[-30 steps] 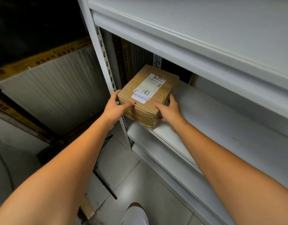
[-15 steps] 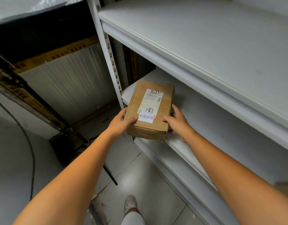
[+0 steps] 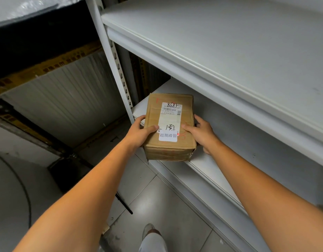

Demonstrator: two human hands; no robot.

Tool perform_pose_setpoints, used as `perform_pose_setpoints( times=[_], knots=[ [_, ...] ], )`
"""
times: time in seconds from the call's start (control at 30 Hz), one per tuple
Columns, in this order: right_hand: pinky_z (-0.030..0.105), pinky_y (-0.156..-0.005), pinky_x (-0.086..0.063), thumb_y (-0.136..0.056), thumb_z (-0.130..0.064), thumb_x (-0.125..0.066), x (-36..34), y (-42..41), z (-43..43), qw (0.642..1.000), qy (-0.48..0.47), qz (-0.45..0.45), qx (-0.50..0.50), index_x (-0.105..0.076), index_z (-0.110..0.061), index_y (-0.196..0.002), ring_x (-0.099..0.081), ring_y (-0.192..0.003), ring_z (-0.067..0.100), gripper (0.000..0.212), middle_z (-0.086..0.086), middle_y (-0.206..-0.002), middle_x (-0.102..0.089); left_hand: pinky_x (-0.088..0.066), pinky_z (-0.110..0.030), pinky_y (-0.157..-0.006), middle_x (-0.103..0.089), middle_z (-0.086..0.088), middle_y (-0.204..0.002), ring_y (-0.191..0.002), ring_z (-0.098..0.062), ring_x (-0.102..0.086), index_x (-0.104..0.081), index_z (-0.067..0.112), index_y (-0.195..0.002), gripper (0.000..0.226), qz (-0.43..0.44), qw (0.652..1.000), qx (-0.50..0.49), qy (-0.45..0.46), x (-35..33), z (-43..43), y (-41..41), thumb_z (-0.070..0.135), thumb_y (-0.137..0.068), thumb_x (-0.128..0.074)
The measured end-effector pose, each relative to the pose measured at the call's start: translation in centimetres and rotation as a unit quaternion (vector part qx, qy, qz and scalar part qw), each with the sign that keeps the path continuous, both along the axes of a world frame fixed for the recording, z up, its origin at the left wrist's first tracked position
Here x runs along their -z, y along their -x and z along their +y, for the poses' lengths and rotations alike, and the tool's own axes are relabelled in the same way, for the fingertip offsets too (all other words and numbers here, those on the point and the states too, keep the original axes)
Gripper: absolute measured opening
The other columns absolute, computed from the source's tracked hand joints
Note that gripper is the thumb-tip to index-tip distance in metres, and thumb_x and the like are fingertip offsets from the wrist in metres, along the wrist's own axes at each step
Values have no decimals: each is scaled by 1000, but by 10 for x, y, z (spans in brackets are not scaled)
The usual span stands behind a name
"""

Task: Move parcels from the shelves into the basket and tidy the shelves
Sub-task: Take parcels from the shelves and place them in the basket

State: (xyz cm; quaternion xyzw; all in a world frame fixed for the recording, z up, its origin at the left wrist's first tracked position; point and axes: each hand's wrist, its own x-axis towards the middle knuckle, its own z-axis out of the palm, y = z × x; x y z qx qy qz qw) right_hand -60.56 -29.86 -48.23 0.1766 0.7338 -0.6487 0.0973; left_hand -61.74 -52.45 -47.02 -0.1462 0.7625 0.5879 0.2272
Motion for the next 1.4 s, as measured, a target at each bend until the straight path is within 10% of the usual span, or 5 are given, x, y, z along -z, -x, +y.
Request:
perform_pose_setpoints(
  times=[0.2,1.4],
  knots=[
    [34,-78,-59,-86,-7,-73,-10,-13,-7,1000,20,-8,3,-46,-25,-143,-69,-100,20,66,4,-118,-66,-57,-36,-73,-52,-2,-125,-101,-22,-63,-35,39,-141,68,4,1000,-22,-1,-9,-5,-21,31,-86,-73],
    [43,-90,-48,-81,-20,-80,-167,-410,-35,924,5,93,-372,-41,-25,-146,-52,-111,17,76,-2,-120,-55,-55,-49,-90,-59,-6,-123,-110,-25,-61,-38,34,-144,77,121,916,-381,2,-151,1,-570,26,-80,-79]
  ],
)
